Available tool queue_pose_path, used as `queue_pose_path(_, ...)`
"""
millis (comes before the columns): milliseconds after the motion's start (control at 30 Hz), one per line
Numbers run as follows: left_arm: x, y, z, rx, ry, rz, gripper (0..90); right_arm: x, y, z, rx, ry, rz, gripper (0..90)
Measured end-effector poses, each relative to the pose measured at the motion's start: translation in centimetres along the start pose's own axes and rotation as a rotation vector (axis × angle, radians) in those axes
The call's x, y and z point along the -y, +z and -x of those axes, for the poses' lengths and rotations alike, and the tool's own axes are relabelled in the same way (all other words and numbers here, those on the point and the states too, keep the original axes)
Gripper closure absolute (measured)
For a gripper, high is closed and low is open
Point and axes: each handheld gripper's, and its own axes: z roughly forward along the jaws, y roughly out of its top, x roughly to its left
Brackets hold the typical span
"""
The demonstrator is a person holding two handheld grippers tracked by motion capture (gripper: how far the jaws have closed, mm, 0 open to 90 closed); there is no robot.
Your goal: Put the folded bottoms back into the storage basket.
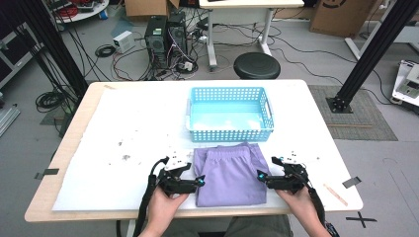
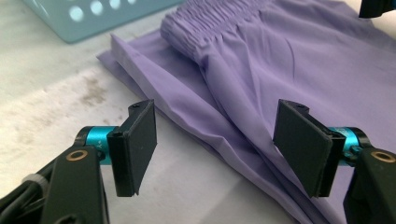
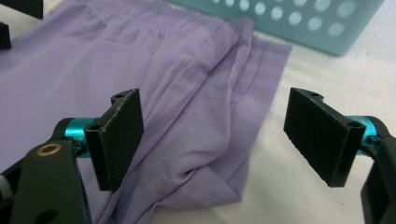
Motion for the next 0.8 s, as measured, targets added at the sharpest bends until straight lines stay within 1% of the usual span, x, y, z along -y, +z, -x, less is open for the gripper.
queue_pose_path(33, 0.0, 0.1, 0.1, -0.002, 0.006, -0.004, 30.2, 0.0, 0.2, -0.2, -0.004, -0.002, -0.019, 20.2)
queue_pose_path(100, 0.0, 0.3, 0.4, -0.009, 0.021, -0.010, 30.2, -0.1, 0.4, -0.7, -0.005, -0.011, -0.040, 20.3)
queue_pose_path(133, 0.0, 0.3, 0.5, -0.011, 0.026, -0.020, 30.2, -0.1, 0.5, -1.0, 0.005, -0.011, -0.057, 20.3)
queue_pose_path(167, 0.0, 0.4, 0.5, -0.014, 0.030, -0.026, 30.2, -0.1, 0.7, -1.1, 0.008, -0.020, -0.065, 20.3)
queue_pose_path(200, 0.0, 0.4, 0.5, -0.020, 0.029, -0.033, 30.2, -0.1, 0.7, -1.4, 0.017, -0.013, -0.085, 20.4)
queue_pose_path(233, 0.0, 0.5, 0.4, -0.023, 0.028, -0.039, 30.2, -0.1, 0.8, -1.4, 0.030, -0.029, -0.096, 20.5)
queue_pose_path(333, 0.0, 0.4, 0.2, -0.034, 0.015, -0.044, 30.2, -0.1, 1.0, -1.3, 0.046, 0.003, -0.139, 20.6)
queue_pose_path(367, 0.0, 0.3, 0.1, -0.037, 0.016, -0.045, 30.2, -0.1, 1.0, -1.1, 0.049, 0.024, -0.149, 20.6)
queue_pose_path(433, 0.0, 0.3, 0.0, -0.038, 0.010, -0.043, 30.2, -0.2, 0.8, -0.7, 0.040, 0.047, -0.133, 20.6)
queue_pose_path(533, 0.0, 0.3, 0.0, -0.037, 0.002, -0.038, 30.2, -0.5, -0.1, -0.5, 0.033, 0.068, -0.057, 20.6)
queue_pose_path(600, 0.0, 0.3, 0.0, -0.035, 0.007, -0.042, 30.2, -0.7, -0.6, -0.7, 0.007, 0.084, -0.015, 20.5)
queue_pose_path(633, 0.0, 0.3, 0.0, -0.033, 0.004, -0.044, 30.2, -0.7, -0.6, -1.0, -0.001, 0.084, -0.014, 20.5)
queue_pose_path(667, 0.0, 0.4, 0.1, -0.035, 0.005, -0.046, 30.2, -0.7, -0.4, -1.1, -0.009, 0.078, -0.026, 20.6)
queue_pose_path(700, 0.0, 0.4, 0.1, -0.034, 0.004, -0.049, 30.2, -0.7, -0.3, -1.3, -0.013, 0.080, -0.040, 20.6)
queue_pose_path(733, 0.0, 0.5, 0.1, -0.036, 0.005, -0.054, 30.2, -0.6, 0.0, -1.5, -0.013, 0.069, -0.059, 20.5)
queue_pose_path(800, 0.1, 0.5, 0.1, -0.039, 0.008, -0.073, 30.2, -0.5, 0.6, -1.8, 0.020, 0.035, -0.098, 20.5)
